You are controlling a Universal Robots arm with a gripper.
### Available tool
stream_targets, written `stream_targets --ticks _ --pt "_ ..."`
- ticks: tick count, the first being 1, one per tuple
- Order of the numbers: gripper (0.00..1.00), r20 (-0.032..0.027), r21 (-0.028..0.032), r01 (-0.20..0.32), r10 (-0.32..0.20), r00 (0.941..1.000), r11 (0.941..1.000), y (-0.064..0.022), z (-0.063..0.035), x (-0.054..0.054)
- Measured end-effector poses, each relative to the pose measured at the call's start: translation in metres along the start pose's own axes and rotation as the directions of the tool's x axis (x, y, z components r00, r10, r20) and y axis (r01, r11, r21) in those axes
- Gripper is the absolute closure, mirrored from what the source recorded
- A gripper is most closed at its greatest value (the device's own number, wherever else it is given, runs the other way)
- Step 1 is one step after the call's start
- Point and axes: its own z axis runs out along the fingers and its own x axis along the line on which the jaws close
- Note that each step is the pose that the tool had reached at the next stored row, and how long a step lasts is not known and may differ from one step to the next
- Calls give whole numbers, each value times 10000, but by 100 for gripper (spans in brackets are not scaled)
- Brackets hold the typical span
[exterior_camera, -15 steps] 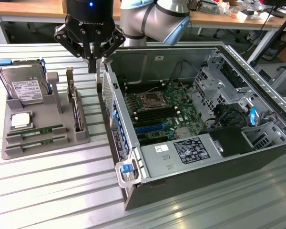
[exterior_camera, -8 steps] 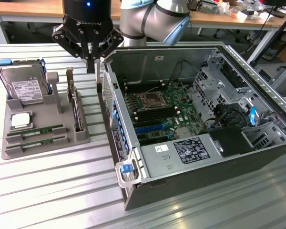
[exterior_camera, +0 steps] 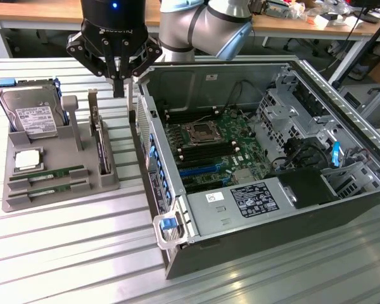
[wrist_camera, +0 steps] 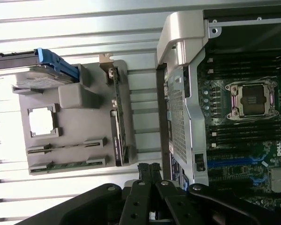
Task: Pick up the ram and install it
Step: 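Reach for the ram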
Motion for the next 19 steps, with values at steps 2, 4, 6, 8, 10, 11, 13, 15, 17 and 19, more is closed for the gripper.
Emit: stream_targets --ticks 2,4,6,8,10,11,13,15,17,19 --pt "89 0 3 0 0 10000 10000 -1 -1 9" --pt "89 0 5 0 0 10000 10000 -1 -1 18" --pt "89 0 7 0 0 10000 10000 -2 -1 23" --pt "89 1 9 0 0 10000 10000 -3 -1 32" --pt "89 1 11 0 0 10000 10000 -3 -1 39" --pt "89 1 12 0 0 10000 10000 -3 -1 43" --pt "89 1 14 0 0 10000 10000 -4 -2 58" --pt "89 1 16 1 -1 10000 10000 -5 -2 70" --pt "89 2 18 1 -1 10000 10000 -6 -2 84" --pt "89 2 19 1 -1 10000 10000 -7 -2 95"
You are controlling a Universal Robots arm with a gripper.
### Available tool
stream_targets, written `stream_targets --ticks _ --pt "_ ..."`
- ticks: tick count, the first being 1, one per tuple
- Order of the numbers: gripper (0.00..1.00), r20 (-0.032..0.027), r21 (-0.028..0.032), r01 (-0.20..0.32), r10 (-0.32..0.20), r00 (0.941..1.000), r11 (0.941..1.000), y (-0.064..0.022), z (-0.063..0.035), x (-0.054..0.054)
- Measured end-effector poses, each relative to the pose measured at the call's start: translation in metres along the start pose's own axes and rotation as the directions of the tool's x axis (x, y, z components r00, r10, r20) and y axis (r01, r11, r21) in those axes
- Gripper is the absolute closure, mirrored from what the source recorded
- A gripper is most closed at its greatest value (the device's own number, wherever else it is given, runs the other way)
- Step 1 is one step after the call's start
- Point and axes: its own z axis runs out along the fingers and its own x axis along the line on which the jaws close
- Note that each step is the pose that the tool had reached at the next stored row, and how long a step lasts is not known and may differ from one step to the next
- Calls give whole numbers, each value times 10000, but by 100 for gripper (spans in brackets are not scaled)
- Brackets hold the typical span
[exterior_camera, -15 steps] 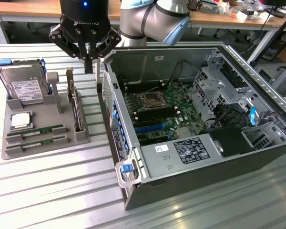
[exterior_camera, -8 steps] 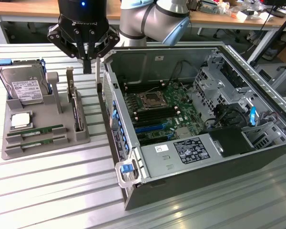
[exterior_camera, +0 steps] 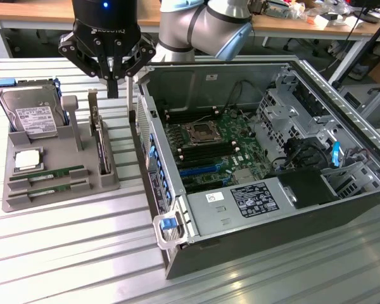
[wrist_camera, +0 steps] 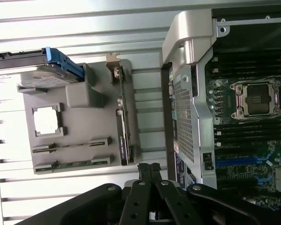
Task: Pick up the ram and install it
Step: 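Reach for the ram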
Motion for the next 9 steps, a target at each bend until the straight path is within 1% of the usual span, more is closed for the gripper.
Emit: stream_targets --ticks 9 --pt "89 1 16 0 0 10000 10000 -3 -2 44"
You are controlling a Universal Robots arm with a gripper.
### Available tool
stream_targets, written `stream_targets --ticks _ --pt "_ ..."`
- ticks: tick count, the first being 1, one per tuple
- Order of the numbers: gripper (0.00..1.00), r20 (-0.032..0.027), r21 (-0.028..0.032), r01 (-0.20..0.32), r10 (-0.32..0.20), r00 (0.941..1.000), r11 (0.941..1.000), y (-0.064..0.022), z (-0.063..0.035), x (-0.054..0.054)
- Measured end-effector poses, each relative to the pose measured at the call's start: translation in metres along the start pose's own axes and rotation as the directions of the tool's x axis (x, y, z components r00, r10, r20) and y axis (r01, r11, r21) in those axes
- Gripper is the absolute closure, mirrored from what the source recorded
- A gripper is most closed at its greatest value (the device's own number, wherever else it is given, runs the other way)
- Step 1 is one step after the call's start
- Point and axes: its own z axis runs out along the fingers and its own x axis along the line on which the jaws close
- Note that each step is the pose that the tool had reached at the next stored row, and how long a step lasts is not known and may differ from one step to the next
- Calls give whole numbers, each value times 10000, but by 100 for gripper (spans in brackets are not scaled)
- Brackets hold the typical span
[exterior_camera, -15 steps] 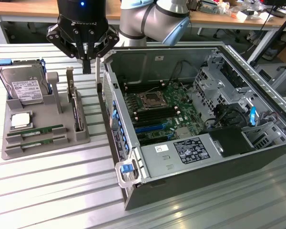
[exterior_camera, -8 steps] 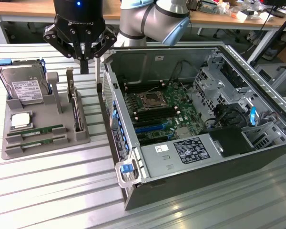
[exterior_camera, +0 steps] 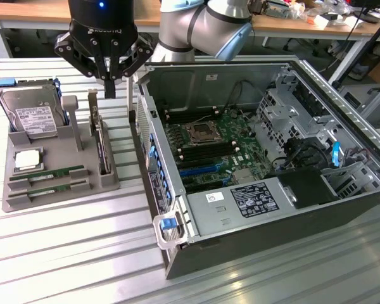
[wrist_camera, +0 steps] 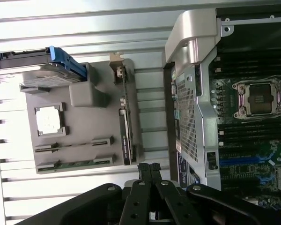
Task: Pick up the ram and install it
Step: 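Reach for the ram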
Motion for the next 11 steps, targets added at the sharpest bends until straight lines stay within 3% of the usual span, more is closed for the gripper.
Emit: stream_targets --ticks 11 --pt "89 2 19 0 0 10000 10000 -3 -1 43"
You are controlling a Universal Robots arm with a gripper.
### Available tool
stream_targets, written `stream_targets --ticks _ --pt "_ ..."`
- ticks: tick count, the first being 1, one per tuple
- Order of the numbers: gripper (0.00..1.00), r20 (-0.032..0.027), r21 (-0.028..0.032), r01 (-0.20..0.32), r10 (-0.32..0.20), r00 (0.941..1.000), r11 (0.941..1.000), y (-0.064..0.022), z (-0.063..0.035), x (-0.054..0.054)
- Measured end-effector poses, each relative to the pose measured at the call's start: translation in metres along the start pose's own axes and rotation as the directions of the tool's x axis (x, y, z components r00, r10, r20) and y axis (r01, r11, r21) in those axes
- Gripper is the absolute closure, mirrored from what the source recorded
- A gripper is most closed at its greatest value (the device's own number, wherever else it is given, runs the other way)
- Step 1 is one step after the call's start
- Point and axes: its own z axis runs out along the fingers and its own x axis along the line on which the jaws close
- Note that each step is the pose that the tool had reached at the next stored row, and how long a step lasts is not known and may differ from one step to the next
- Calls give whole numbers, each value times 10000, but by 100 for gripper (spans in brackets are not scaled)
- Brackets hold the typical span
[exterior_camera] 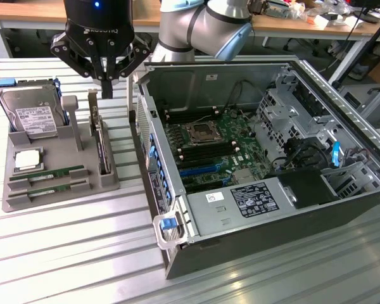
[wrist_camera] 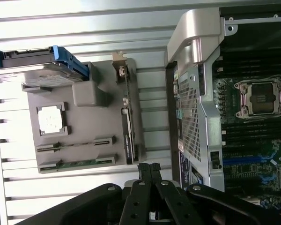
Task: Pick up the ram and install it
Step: 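Reach for the ram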
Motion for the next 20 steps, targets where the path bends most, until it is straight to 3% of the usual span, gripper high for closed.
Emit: stream_targets --ticks 20 --pt "89 2 32 1 -1 10000 10000 -9 -4 123"
